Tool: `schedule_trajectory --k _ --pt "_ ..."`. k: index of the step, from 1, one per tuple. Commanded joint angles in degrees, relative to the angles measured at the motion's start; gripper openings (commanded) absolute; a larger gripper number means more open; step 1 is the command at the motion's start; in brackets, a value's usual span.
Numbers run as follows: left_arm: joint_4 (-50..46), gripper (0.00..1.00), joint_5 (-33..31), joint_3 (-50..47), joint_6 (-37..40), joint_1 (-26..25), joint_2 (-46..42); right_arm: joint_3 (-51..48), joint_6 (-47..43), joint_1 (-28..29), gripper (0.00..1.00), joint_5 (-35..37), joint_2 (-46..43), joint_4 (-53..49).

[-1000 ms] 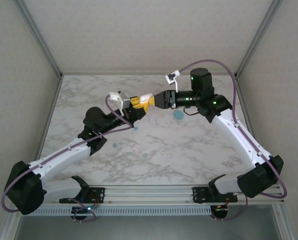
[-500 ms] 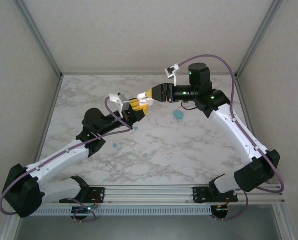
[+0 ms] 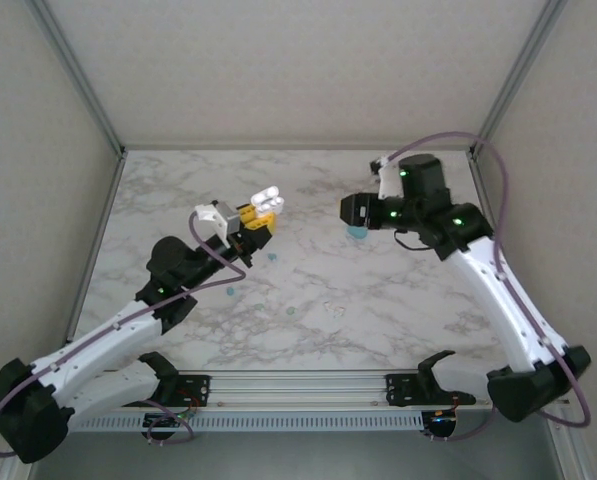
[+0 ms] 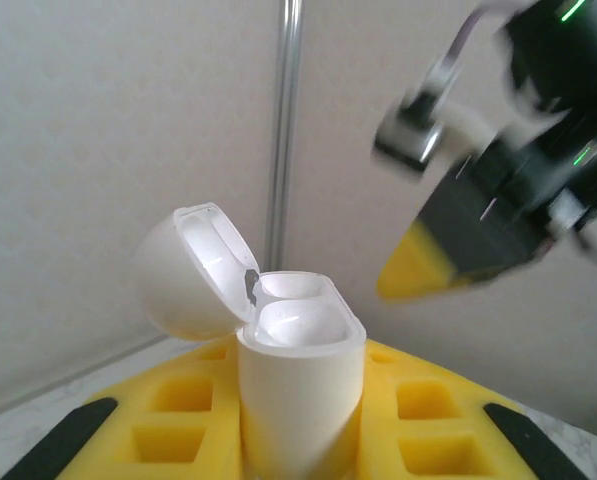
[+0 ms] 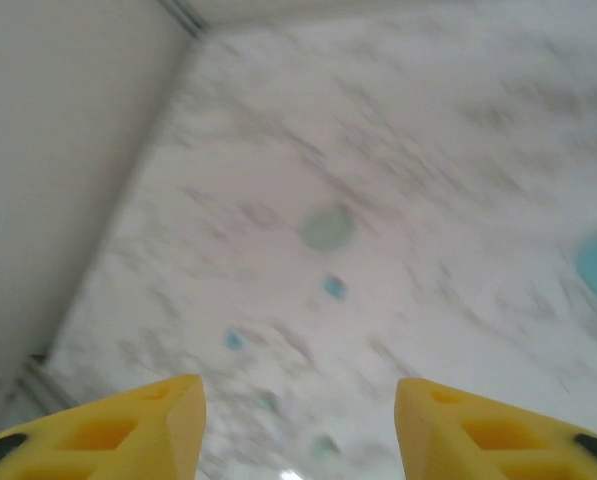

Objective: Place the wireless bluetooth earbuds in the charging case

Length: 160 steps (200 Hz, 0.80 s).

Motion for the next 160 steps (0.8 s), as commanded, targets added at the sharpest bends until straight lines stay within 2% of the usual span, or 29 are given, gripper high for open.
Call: schedule_trajectory --k 1,18,33,83,160 --pt "-3.1 0.05 -2.5 -1.4 1.5 -0.3 -5.1 -7.1 0.2 1.6 0.50 1.2 8.6 -11.6" --pt "-4.9 0.05 -3.0 -2.1 1.6 -0.3 -7.6 -10.4 3.9 4.6 0.52 7.2 12.2 -13.0" --pt "-6.2 0.06 -3.3 -2.7 1.4 -0.3 -9.6 -13.4 9.0 6.7 0.49 11.0 14.6 -13.4" --pt "-9.1 0.07 -4.4 -4.3 1.9 -0.3 -13.4 -20.9 22.6 11.7 0.49 11.8 16.0 -7.9" --pt "-10.8 0.08 -4.4 -5.0 3.0 -0.3 -14.9 -23.3 31.0 14.3 0.46 10.7 18.7 -2.4"
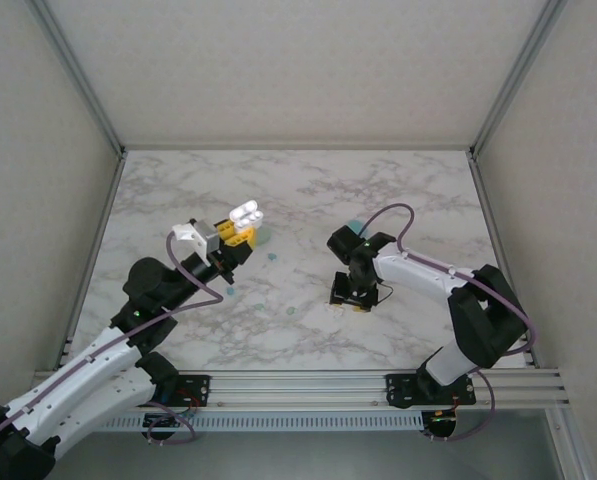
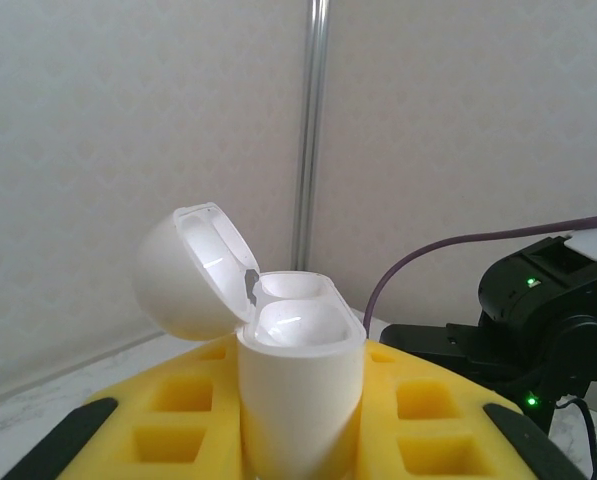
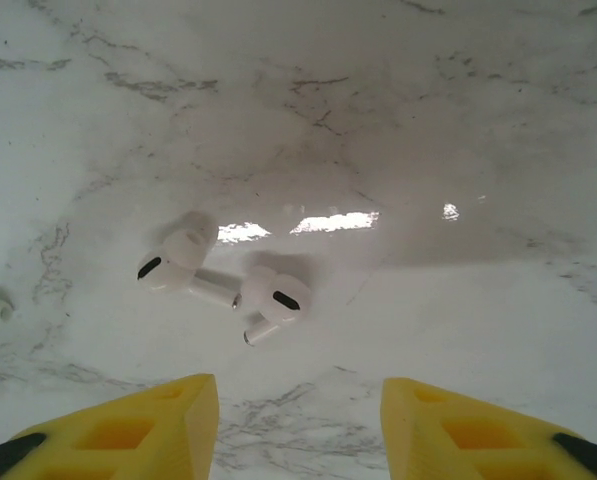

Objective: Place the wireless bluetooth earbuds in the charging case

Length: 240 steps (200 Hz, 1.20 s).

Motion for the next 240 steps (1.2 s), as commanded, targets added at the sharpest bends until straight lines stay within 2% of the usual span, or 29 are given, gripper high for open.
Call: schedule_trajectory --k 1,138,240 --pt "0.1 0.08 -0.6 -0.7 1.1 -0.3 -1.2 -0.6 4.2 0.7 0.46 1.1 1.8 1.5" --pt "-1.8 0.09 -1.3 -0.7 2.3 -0.3 -1.7 1.6 3.4 1.7 0.42 2.2 8.5 2.4" --pt "-1.8 0.10 -1.3 -0.6 2.4 -0.3 -0.6 2.8 2.5 1.7 0.40 4.2 7.4 -0.7"
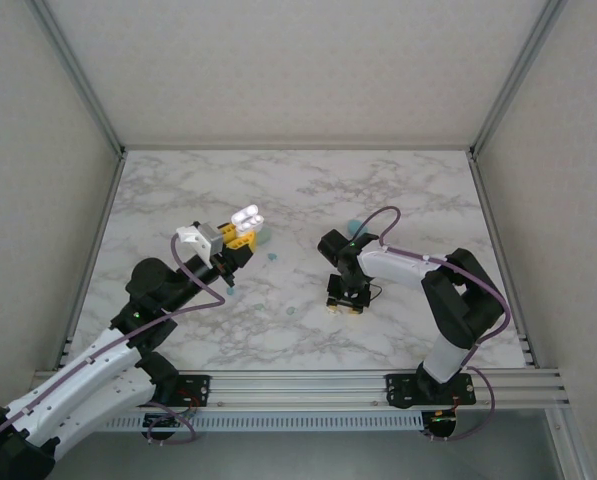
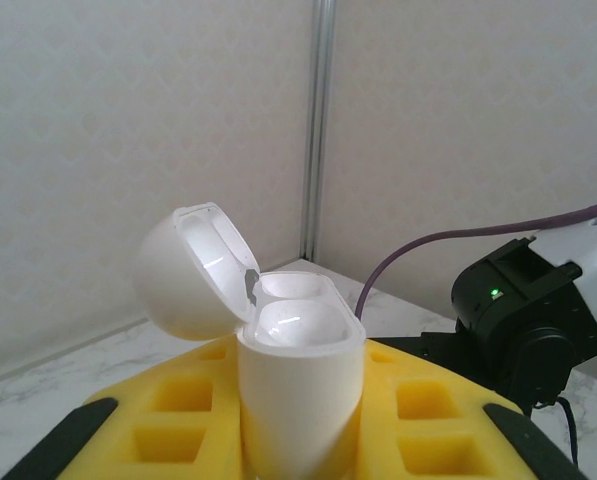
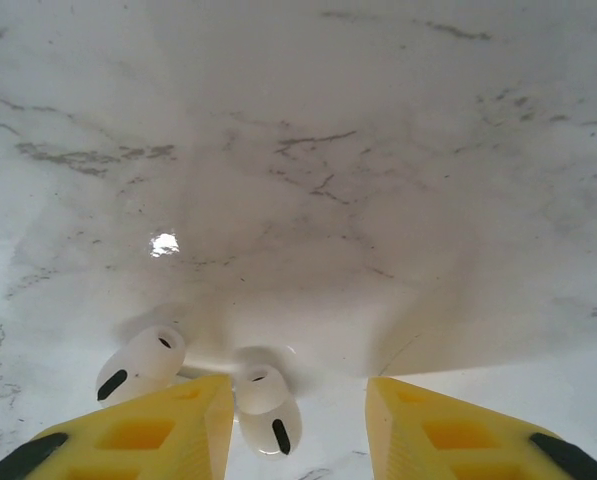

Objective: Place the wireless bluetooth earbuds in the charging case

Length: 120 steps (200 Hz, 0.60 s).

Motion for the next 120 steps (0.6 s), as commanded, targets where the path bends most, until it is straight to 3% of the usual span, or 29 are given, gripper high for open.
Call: schedule_trajectory --k 1,57,120 --pt "1.0 0.10 -0.8 0.0 0.9 -0.2 -0.1 1.2 -0.6 0.5 0.40 2.3 -0.7 -3.0" --pt "1.0 0.10 -0.5 0.4 0.8 -0.3 0.6 1.4 0.6 0.6 0.44 0.2 -0.8 -0.8" --pt "0.0 0.10 -0.6 0.5 0.7 -0.3 0.1 -0.3 0.5 2.2 0.36 -0.4 0.0 -0.8"
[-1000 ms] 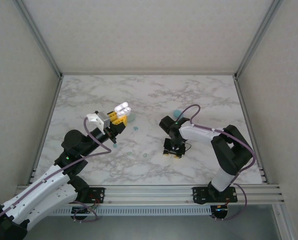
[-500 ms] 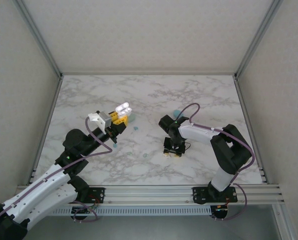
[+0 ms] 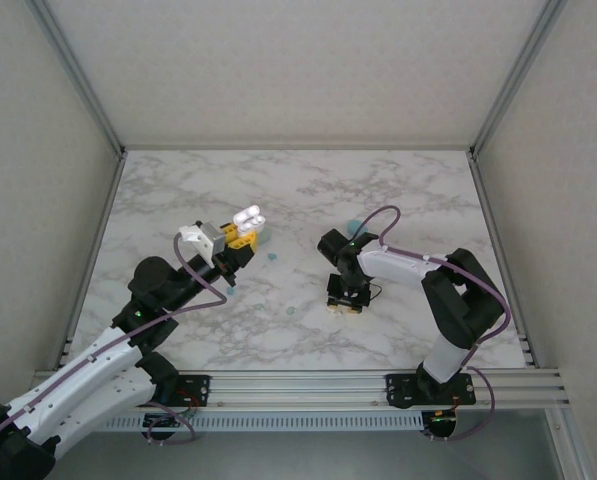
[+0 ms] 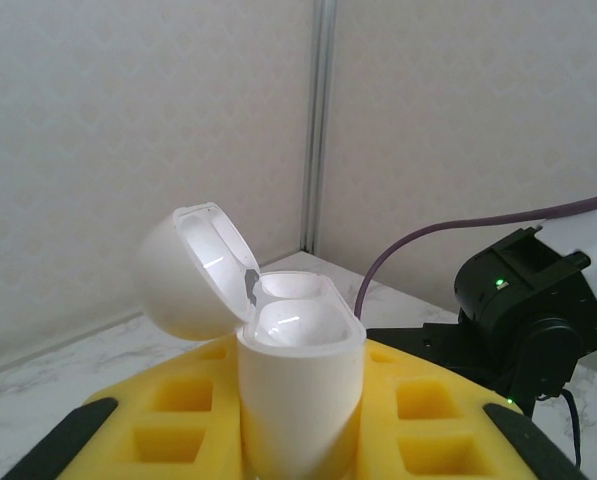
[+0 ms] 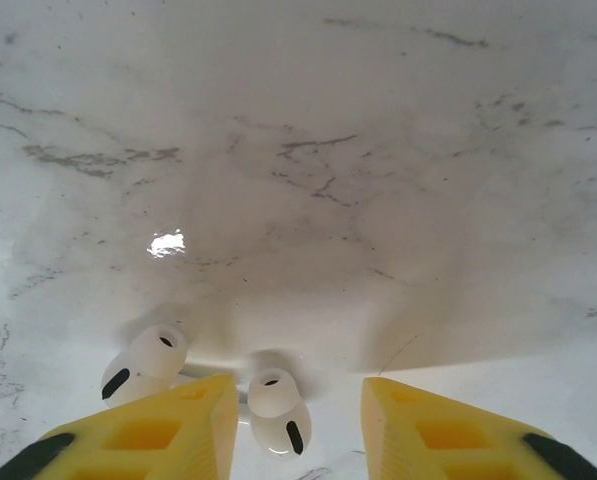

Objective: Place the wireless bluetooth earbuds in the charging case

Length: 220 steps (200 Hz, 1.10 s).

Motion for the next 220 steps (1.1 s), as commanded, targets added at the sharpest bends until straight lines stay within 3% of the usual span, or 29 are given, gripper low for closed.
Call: schedule_trajectory --k 1,138,220 --pt "0.3 0.10 -0.6 0.5 0.7 -0.3 -0.7 -0.6 0.6 1.9 0.36 -0.2 0.0 -0.8" --pt "0.1 0.11 0.1 0.6 0.2 -0.3 -0.8 -0.8 -1.7 2.7 0.29 4.7 -2.2 -6.0" --pt "-0.2 0.11 -0.3 0.6 0.2 -0.3 -0.7 -0.5 -4.0 2.7 0.29 1.4 0.2 -4.4"
